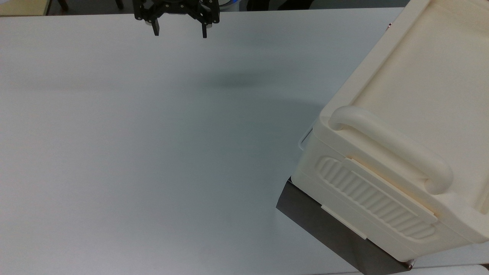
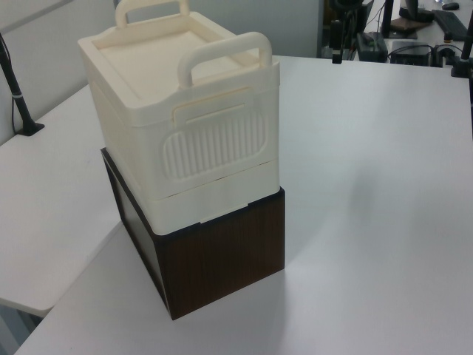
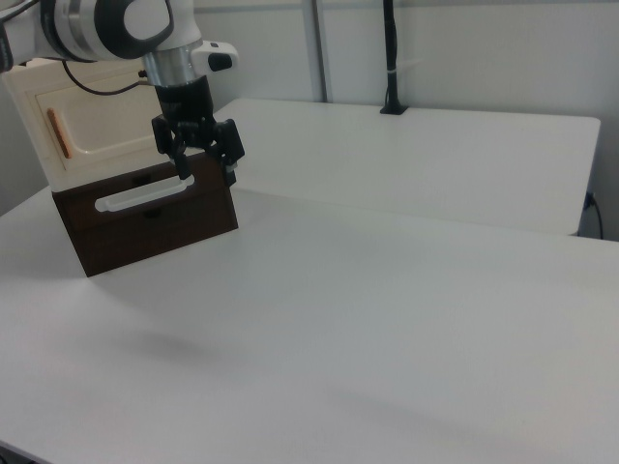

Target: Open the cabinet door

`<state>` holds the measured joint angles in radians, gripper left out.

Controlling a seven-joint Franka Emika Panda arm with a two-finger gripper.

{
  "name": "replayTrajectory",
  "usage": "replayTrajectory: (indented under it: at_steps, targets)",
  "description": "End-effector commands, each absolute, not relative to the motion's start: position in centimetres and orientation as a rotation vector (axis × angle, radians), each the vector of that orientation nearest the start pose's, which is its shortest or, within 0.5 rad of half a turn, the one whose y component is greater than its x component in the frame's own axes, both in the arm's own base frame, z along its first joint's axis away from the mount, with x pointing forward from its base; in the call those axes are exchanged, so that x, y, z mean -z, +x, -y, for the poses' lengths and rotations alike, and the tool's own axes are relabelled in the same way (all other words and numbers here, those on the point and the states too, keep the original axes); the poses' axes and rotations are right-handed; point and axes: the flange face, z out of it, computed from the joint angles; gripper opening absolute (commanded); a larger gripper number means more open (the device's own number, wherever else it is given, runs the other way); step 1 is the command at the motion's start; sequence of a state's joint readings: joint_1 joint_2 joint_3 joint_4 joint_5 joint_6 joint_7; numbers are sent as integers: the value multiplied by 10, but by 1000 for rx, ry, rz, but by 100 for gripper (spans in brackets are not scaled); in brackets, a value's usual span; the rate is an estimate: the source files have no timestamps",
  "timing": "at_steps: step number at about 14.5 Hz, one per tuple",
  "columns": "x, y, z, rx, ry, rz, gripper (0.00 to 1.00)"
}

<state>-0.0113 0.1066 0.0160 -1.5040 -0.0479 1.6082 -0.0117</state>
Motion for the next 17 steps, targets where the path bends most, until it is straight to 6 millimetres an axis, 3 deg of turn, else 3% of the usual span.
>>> replayTrajectory:
  at_steps: [1, 7, 11, 13, 17]
  targets:
    - [-603, 581, 4, -27, -3172, 25, 100]
    - [-610, 581, 13, -1, -3173, 18, 100]
    - [-615, 581, 7, 13, -3168, 97, 100]
    - [-617, 582, -5, 28, -3160, 138, 100]
    - [-628, 578, -84, 76, -3093, 380, 100]
